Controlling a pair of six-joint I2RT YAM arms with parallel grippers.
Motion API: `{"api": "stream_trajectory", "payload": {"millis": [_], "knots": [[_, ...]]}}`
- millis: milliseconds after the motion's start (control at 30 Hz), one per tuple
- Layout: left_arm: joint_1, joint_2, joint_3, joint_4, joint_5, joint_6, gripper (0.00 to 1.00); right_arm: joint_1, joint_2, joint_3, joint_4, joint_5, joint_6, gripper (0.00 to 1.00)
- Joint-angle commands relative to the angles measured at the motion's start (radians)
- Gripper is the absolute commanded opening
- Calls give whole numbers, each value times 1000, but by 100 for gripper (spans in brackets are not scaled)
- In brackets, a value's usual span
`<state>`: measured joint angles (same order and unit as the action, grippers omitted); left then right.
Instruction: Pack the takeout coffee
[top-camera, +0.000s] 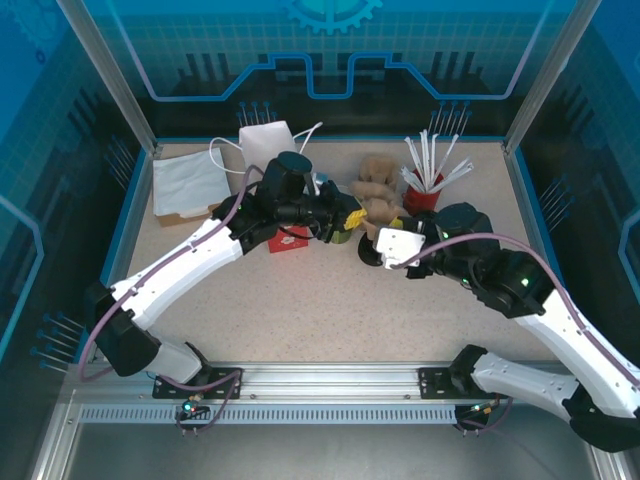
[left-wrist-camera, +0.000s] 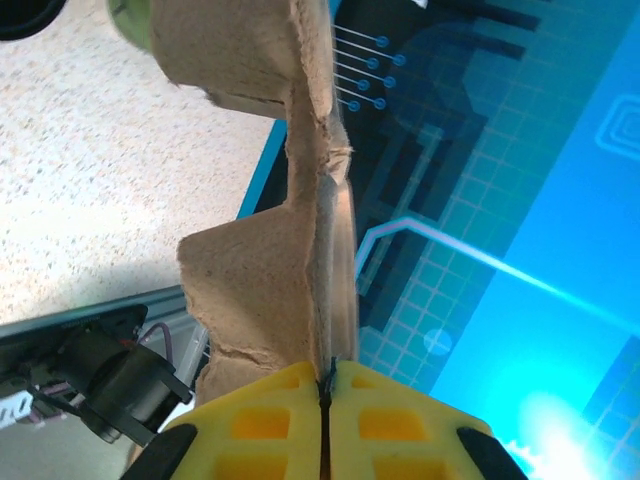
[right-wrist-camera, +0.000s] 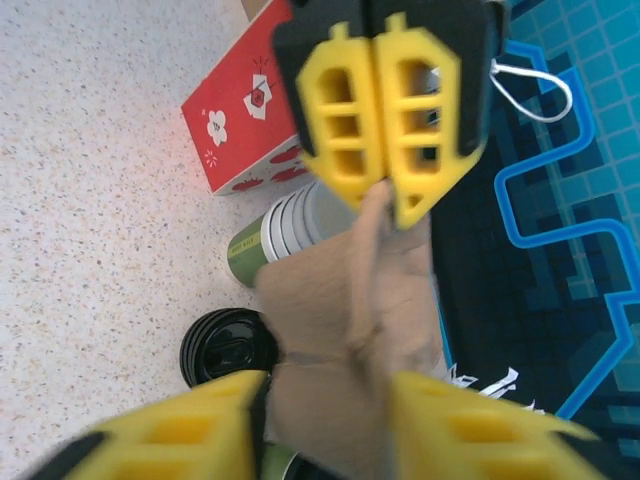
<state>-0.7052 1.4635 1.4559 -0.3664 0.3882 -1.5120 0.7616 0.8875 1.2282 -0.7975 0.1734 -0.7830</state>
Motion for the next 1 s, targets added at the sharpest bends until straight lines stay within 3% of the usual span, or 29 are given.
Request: {"api": "stream_trajectory", "payload": {"millis": [0,133,333,533,967], "knots": [[-2,-19,83,-74,-32,224,4,16,-71,6,-29,-56,48,58],[-4,-60,86,-124,-82,407,4,15,-100,55,-75,-97,76,78],[-27,-119,78,-242,-174,698,3,13,-84,148,-81,-132,107,87],[-81,-217,-17,-228,-275,898,3,13,56,249,-110,-53,70,81],[-133,-280,-81,-213,-333,985,2,14,296,376,-105,-41,-4,75]]}}
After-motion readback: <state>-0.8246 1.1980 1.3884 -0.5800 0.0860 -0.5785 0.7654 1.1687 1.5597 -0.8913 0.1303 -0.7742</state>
